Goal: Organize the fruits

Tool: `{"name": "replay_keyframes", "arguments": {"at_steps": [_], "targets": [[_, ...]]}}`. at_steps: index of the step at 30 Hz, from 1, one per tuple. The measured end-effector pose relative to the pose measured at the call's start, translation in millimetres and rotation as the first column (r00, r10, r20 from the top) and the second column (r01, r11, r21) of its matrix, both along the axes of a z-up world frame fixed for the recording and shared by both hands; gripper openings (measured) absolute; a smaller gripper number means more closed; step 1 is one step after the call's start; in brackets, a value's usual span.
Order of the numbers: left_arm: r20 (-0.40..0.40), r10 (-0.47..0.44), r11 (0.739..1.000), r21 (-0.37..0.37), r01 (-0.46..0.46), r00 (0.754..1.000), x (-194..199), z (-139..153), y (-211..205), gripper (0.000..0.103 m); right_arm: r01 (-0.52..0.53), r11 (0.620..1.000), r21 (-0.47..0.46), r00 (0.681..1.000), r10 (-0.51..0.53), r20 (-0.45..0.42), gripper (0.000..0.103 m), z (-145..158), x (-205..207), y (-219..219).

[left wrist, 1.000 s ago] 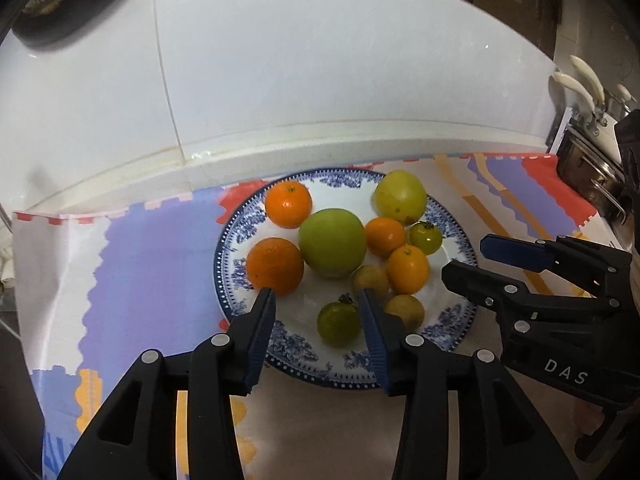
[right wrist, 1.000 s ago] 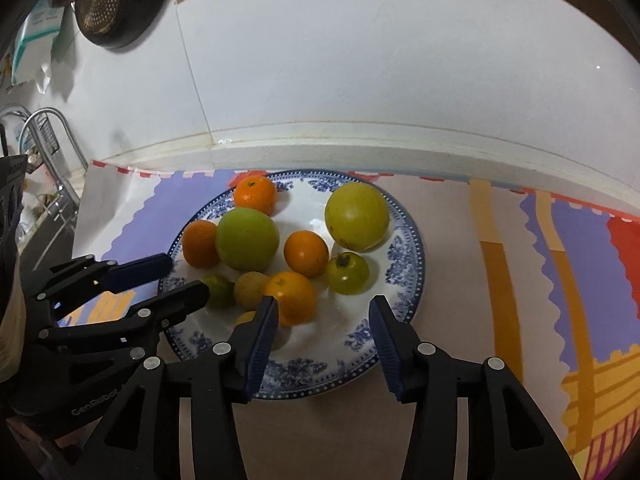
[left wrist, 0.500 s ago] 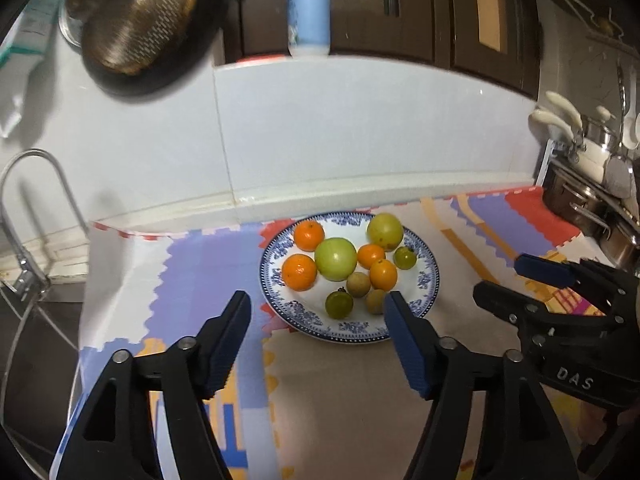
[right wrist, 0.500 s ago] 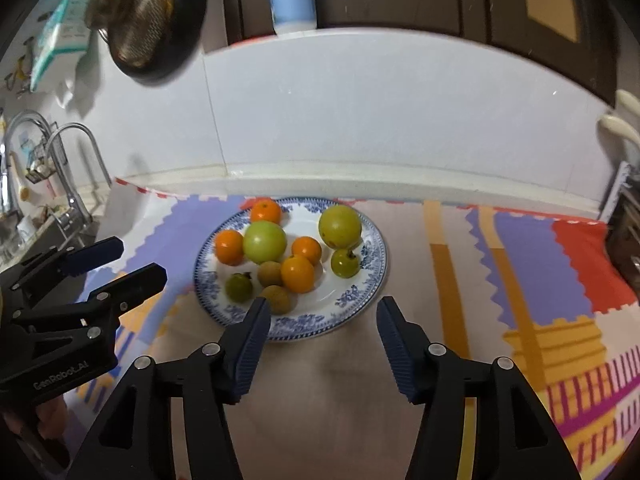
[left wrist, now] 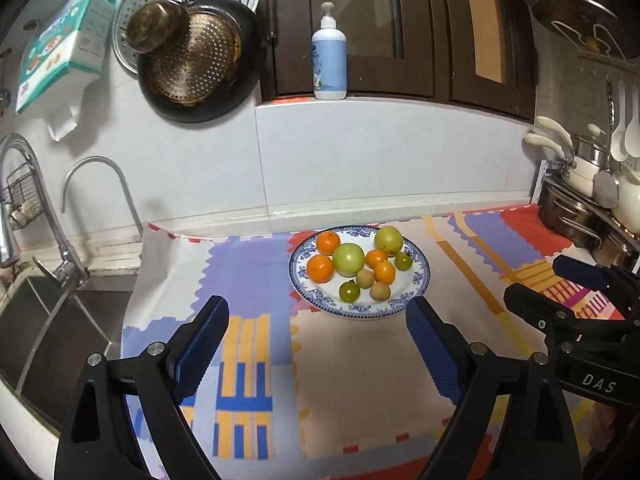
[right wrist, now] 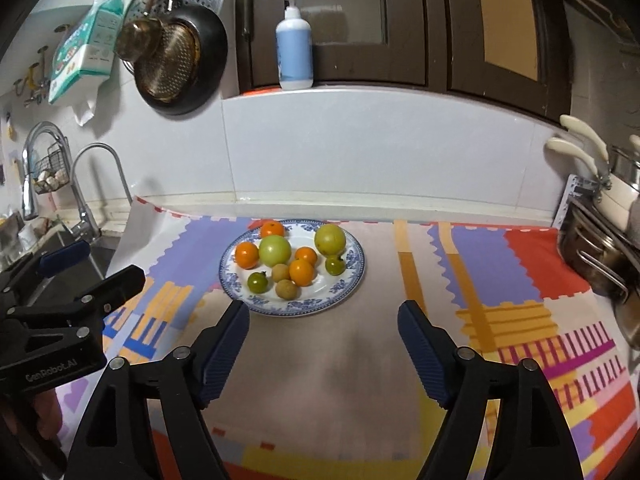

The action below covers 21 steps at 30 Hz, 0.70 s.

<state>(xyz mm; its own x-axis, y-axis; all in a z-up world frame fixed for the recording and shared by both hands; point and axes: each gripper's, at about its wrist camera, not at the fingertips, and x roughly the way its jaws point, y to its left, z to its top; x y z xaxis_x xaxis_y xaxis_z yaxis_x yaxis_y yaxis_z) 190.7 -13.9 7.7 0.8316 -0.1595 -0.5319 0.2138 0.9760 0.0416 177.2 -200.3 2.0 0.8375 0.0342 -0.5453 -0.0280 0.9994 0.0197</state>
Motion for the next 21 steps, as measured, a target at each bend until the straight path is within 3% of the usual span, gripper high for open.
{"name": "replay_keyframes", "arguments": {"at_steps": [9, 21], "targets": [[0.039, 0.011, 1.0, 0.029, -0.012, 0.999, -32, 12, 6, 0.101, 0.006, 1.0, 0.006, 1.0, -0.006, 0.021, 0.084, 8, -30, 7], [0.058, 0.006, 1.0, 0.029, -0.008, 0.998, -50, 19, 8, 0.103, 0.02, 1.0, -0.003, 0.999, -0.02, 0.03, 0.084, 13, -49, 7]]}}
